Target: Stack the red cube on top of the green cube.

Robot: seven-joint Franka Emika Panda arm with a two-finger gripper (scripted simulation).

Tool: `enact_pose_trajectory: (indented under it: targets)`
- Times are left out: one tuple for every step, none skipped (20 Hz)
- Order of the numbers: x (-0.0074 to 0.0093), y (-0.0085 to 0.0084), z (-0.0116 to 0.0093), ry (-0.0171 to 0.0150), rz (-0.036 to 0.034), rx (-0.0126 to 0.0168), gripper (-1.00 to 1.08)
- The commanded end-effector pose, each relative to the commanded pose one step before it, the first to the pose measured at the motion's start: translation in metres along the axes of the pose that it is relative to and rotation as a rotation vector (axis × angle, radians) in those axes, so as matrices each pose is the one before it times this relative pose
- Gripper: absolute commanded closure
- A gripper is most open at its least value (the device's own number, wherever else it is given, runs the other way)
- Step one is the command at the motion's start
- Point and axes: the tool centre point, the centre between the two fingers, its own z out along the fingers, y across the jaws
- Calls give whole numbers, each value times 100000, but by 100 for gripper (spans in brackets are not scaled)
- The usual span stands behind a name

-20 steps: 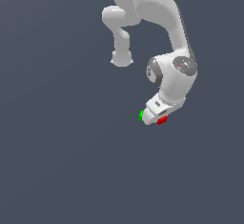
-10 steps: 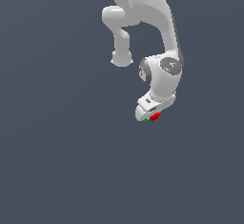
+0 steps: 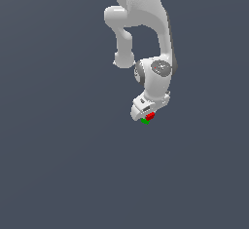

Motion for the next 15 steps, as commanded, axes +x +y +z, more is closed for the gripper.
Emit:
enact_pose_trajectory:
  targets:
    - [-540,123,325,104,-41,-17,108]
    - [-126,40,90,0,0,0,108]
    - [-85,35,69,0,0,0,108]
    - [-45,28,46,0,0,0,108]
    - [-10,11,15,0,0,0,108]
    - [0,0,0,0,0,0,-92]
    - [0,0,0,0,0,0,-92]
    - [0,0,0,0,0,0,-92]
    - [0,0,0,0,0,0,-92]
    - [0,0,0,0,0,0,-92]
    - [0,0,0,0,0,0,-92]
    - [0,0,0,0,0,0,-92]
    - [0,0,0,0,0,0,-92]
    - [0,0,0,0,0,0,-92]
    - [0,0,0,0,0,0,-92]
